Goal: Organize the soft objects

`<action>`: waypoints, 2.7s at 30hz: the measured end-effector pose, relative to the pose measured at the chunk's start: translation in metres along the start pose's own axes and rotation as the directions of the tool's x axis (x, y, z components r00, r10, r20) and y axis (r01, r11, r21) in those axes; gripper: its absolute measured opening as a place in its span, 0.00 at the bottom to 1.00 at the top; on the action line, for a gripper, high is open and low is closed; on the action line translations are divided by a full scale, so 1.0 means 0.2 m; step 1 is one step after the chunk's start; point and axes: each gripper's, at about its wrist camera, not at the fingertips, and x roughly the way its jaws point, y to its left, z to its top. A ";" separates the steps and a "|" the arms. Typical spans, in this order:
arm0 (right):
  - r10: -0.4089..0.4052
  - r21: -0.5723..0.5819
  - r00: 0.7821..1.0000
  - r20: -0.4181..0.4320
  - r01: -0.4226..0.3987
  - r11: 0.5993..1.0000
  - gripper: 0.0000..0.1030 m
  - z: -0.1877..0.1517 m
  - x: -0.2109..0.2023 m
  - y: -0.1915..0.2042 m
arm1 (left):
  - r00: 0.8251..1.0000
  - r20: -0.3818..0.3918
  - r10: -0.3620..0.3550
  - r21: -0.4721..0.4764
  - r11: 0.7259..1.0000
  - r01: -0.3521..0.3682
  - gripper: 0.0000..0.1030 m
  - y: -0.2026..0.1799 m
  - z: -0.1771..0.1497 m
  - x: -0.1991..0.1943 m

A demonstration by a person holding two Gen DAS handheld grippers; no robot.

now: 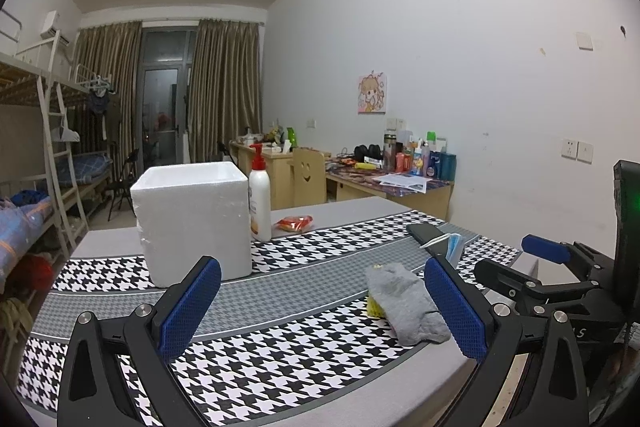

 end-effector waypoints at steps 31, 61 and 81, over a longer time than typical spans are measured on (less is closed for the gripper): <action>0.004 0.011 1.000 0.003 -0.004 1.000 0.98 0.00 0.00 -0.03 | 0.999 -0.024 0.024 -0.013 1.000 -0.024 0.99 0.00 -0.01 0.03; -0.035 0.047 0.992 -0.125 0.041 0.998 0.98 -0.05 0.25 -0.21 | 0.971 -0.238 -0.024 0.000 1.000 0.025 0.99 -0.08 -0.07 0.44; -0.040 0.084 0.979 -0.198 0.058 0.995 0.98 -0.08 0.38 -0.36 | 0.936 -0.348 -0.061 -0.008 0.998 0.062 0.99 -0.20 -0.10 0.68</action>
